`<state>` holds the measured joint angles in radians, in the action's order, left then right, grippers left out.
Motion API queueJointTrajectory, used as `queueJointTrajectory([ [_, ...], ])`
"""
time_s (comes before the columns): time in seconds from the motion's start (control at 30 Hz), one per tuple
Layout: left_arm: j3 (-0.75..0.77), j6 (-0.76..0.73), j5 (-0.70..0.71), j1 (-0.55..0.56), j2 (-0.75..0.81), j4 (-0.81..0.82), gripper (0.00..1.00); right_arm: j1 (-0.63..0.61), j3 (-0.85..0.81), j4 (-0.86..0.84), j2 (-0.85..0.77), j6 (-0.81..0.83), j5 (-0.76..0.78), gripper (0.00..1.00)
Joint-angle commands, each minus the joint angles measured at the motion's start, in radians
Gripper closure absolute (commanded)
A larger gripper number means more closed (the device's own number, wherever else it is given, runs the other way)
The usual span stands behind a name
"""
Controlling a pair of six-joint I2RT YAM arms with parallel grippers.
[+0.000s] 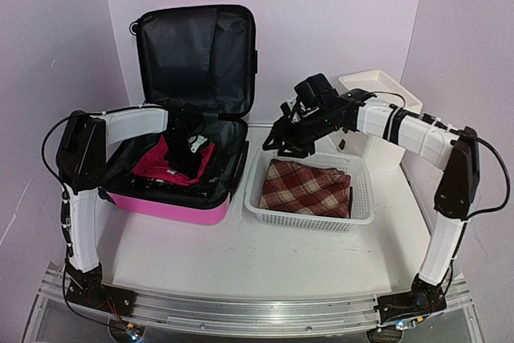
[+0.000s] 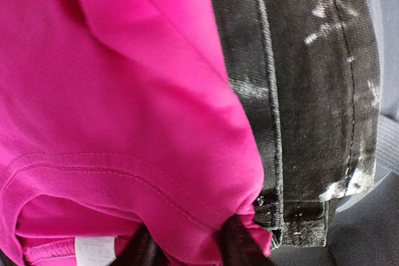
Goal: Open, take out, and arrange the luggage
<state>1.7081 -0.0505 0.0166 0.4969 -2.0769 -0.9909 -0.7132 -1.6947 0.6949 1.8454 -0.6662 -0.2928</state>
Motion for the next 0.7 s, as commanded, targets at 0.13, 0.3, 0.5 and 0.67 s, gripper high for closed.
queueJointTrajectory([
  [0.13,-0.051,-0.011,0.034,-0.064,0.052,-0.003,0.86,-0.037,-0.260,-0.192,0.214,-0.275,-0.018,0.51],
  [0.3,-0.079,-0.022,0.016,-0.085,0.131,0.022,0.96,-0.059,-0.401,-0.219,0.348,-0.348,-0.039,0.51],
  [0.5,-0.125,-0.025,-0.049,-0.091,0.244,0.063,1.00,-0.080,-0.561,-0.301,0.512,-0.465,-0.065,0.50],
  [0.67,-0.148,-0.025,-0.123,-0.092,0.306,0.075,1.00,-0.102,-0.661,-0.362,0.628,-0.555,-0.036,0.39],
])
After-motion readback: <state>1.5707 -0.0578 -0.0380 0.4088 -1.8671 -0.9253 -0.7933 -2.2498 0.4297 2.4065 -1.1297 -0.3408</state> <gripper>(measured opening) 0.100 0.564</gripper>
